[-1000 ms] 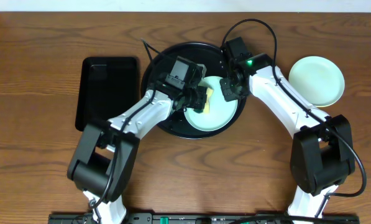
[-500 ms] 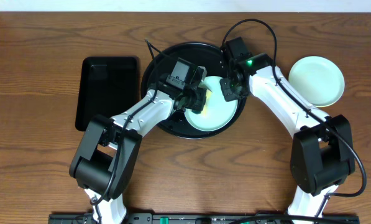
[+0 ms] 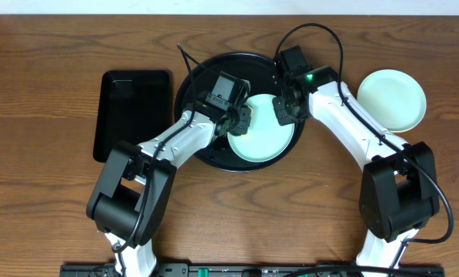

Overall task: Clean dirty plates on tray and stack at the side
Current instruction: 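Lower the plate back and scrub it again with the sponge, then scrub the light-green plate with the sponge in the left gripper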

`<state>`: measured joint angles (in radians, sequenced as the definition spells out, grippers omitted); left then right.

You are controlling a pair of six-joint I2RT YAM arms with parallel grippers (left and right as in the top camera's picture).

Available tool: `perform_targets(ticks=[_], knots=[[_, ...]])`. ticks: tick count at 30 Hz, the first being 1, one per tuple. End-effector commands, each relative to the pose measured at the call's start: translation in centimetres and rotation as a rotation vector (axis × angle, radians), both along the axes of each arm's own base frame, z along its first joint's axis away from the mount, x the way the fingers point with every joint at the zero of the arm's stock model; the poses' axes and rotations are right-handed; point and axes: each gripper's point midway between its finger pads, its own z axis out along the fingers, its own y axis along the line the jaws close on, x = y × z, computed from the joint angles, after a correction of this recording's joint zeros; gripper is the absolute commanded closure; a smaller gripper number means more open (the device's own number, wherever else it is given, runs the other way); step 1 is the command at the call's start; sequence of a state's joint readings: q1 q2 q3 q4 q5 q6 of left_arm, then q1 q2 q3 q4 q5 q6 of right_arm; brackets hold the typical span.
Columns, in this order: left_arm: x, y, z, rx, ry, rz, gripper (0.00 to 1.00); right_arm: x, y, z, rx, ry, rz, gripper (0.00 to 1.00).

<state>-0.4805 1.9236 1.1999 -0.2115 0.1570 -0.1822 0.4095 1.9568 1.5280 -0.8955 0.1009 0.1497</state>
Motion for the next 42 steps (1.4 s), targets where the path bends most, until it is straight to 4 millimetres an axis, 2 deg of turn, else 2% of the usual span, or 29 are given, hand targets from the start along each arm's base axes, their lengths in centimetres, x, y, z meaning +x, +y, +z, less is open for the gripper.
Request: perform_targets(ticks=[1, 6, 12, 19, 22, 24, 27, 30, 38, 42], knots=[[1.0, 1.6, -0.8, 0.086, -0.042, 0.046, 0.92, 0.0, -0.5, -0.1, 0.003, 0.002, -0.025, 0.99], [2.5, 1.6, 0.0, 0.085, -0.112, 0.071, 0.92, 0.0, -0.5, -0.1, 0.003, 0.002, -0.025, 0.99], [2.7, 1.7, 0.2, 0.083, -0.125, 0.083, 0.92, 0.0, -0.5, -0.1, 0.004, 0.003, -0.025, 0.99], [4.0, 3.5, 0.7, 0.168, -0.193, 0.157, 0.92, 0.0, -0.5, -0.1, 0.004, 0.003, -0.025, 0.99], [5.9, 5.8, 3.0, 0.245, -0.310, 0.265, 0.92, 0.0, -0.5, -0.1, 0.004, 0.003, -0.025, 0.99], [6.3, 6.4, 5.1, 0.244, -0.360, 0.299, 0.92, -0.1, -0.6, -0.1, 0.003, 0.005, -0.025, 0.99], [6.0, 5.6, 8.2, 0.180, -0.396, 0.282, 0.92, -0.1, -0.6, -0.1, 0.003, 0.005, -0.025, 0.99], [4.8, 4.0, 9.5, 0.101, -0.370, 0.218, 0.92, -0.1, -0.6, -0.1, 0.002, 0.006, -0.025, 0.99], [3.6, 4.1, 8.7, 0.052, -0.284, 0.266, 0.92, -0.1, -0.6, -0.1, 0.002, 0.006, -0.025, 0.99], [2.1, 2.1, 6.9, -0.029, -0.168, 0.205, 0.92, -0.1, -0.6, -0.1, 0.002, 0.006, -0.025, 0.99]])
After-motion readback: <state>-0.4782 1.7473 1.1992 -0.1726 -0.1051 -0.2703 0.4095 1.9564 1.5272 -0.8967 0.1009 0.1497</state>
